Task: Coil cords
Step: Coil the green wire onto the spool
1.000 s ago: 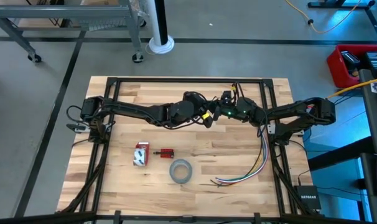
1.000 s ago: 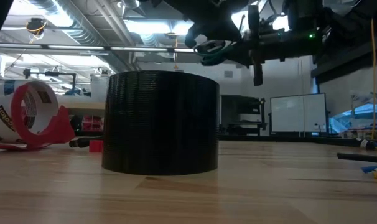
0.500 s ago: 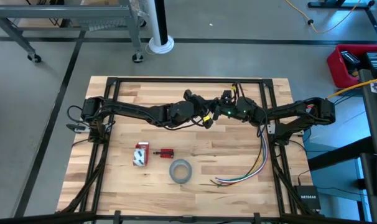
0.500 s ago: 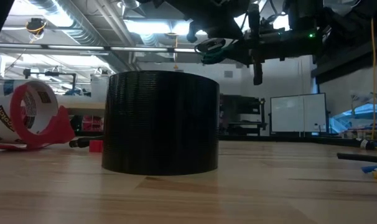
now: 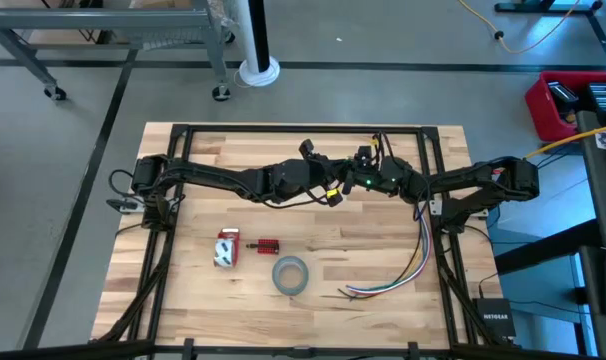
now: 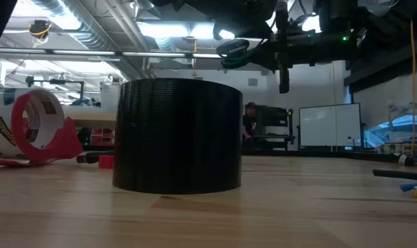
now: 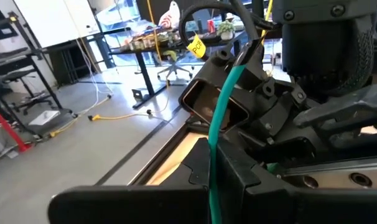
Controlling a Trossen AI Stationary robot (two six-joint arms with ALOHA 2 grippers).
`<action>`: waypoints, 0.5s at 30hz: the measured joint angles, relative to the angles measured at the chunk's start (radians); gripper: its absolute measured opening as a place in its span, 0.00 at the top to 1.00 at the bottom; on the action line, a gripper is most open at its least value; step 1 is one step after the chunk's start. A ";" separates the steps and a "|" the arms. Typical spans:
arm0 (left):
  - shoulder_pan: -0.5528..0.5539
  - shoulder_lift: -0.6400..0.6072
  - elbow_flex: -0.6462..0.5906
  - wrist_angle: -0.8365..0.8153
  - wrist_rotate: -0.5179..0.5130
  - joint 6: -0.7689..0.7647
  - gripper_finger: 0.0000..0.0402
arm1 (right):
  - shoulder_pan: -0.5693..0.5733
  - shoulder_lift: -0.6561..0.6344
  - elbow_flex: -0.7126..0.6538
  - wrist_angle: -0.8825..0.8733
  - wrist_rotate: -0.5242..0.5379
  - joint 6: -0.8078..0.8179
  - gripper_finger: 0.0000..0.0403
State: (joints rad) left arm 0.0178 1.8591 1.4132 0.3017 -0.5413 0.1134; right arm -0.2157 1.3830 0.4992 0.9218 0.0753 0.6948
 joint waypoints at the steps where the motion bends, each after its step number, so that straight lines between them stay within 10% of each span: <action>1: 0.004 0.000 0.000 0.003 0.007 -0.003 1.00 | 0.000 0.000 0.000 0.000 -0.005 0.009 0.99; 15: 0.002 0.000 0.000 0.007 0.007 -0.041 1.00 | 0.000 0.000 0.000 -0.006 -0.011 0.015 0.99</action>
State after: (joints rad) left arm 0.0196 1.8591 1.4132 0.3087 -0.5340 0.0729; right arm -0.2157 1.3830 0.4992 0.9156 0.0639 0.7096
